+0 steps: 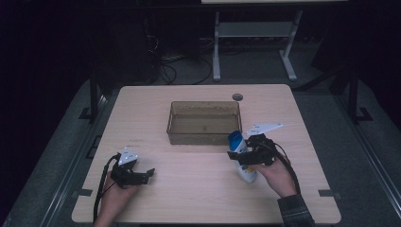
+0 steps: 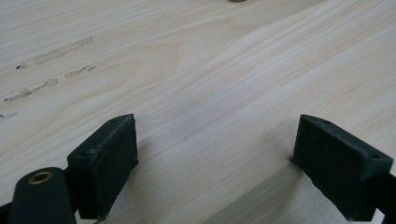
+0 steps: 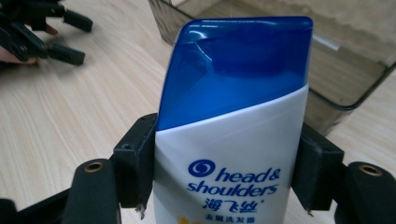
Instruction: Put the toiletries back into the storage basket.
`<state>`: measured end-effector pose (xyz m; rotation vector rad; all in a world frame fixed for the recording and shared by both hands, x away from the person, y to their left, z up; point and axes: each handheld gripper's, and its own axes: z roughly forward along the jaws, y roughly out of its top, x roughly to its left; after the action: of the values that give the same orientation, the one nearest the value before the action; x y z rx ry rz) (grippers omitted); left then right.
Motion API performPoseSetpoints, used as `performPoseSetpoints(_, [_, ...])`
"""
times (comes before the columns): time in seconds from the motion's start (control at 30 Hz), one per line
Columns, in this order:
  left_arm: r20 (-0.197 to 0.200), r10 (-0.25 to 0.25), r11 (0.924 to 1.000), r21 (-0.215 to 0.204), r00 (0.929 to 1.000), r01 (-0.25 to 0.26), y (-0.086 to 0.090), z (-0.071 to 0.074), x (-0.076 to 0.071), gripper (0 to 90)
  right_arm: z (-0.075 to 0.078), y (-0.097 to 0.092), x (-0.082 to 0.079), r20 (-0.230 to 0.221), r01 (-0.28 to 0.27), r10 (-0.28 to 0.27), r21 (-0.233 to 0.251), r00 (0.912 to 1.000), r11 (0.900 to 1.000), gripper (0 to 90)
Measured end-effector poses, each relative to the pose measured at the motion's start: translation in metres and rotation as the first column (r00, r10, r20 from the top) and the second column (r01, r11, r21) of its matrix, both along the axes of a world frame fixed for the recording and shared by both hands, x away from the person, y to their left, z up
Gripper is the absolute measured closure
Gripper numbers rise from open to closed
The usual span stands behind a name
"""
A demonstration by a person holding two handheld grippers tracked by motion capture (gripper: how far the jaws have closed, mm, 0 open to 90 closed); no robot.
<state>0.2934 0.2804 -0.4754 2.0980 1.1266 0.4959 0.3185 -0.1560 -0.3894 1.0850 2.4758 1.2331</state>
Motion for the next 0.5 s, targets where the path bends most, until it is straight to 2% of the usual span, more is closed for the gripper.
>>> performPoseSetpoints(0.17, [-0.001,-0.001,1.0,0.001,1.0,0.001,0.0,0.0,0.0,12.3,0.005,-0.011,-0.004,0.028,0.016,-0.018,0.066,0.9994,0.9977,33.3])
performPoseSetpoints(0.33, [0.0,0.001,1.0,-0.003,1.0,-0.001,0.0,0.0,0.0,12.3,0.007,-0.018,-0.006,0.056,0.03,-0.036,0.1,0.9978,0.9945,33.3])
performPoseSetpoints(0.4, [0.0,0.0,1.0,0.0,1.0,0.0,0.0,0.0,0.0,12.3,0.01,-0.022,-0.008,0.077,0.038,-0.048,0.132,0.9959,0.9906,33.3])
performPoseSetpoints(0.43, [0.0,0.0,1.0,0.0,1.0,0.0,0.0,0.0,0.0,12.3,0.01,-0.022,-0.008,0.077,0.038,-0.048,0.132,0.9959,0.9906,33.3])
performPoseSetpoints(0.47, [0.0,-0.001,1.0,0.002,1.0,0.001,0.0,0.0,0.0,12.3,0.013,-0.025,-0.008,0.092,0.041,-0.056,0.157,0.9942,0.9868,33.3])
performPoseSetpoints(0.5, [0.0,-0.001,1.0,0.002,1.0,0.001,0.0,0.0,0.0,12.3,0.013,-0.025,-0.008,0.092,0.041,-0.056,0.157,0.9942,0.9868,33.3])
